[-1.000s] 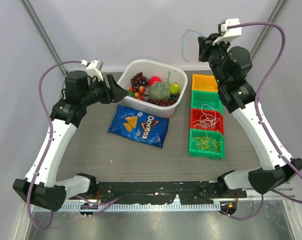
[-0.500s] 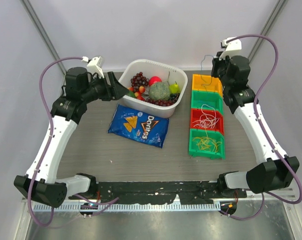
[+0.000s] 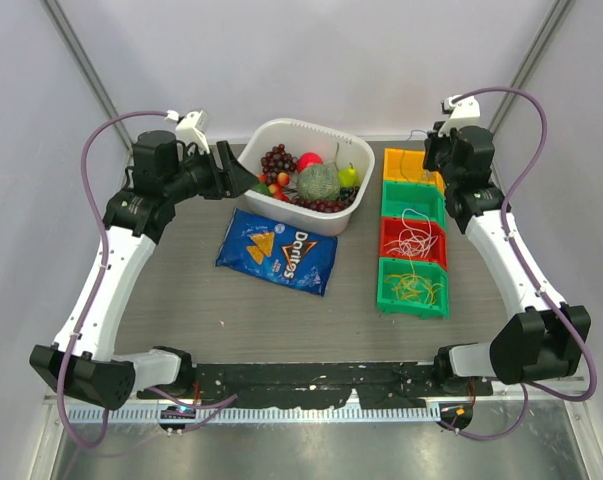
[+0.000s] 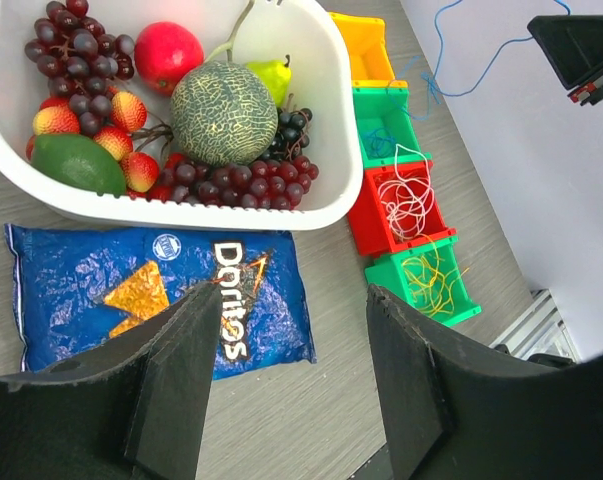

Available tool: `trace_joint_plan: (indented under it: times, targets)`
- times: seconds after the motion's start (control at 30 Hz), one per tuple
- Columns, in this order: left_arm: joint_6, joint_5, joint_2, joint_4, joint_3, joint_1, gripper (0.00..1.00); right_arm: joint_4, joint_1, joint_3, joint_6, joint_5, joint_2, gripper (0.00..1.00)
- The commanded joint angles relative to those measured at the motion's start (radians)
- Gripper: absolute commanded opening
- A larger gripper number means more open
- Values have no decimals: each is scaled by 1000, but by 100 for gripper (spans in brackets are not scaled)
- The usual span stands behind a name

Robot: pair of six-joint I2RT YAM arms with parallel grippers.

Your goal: Untangle the cables

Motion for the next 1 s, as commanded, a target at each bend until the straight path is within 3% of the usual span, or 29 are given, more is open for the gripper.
trace_joint_plan:
  times: [0.0,0.23,0.5,0.97]
  targets:
    - [24,15,9,17,50,4,63,74,-14,20,3,-32,-25,1]
    - [30,28,30,11,70,4,63,52,-19,95,-6,-40,-21,1]
    - [34,28,36,14,72,3,64,3,-23,55,34,-124,-28,1]
    - [74,-29,26,-20,80,6,66,102,-97,-53,49,-166,94,1]
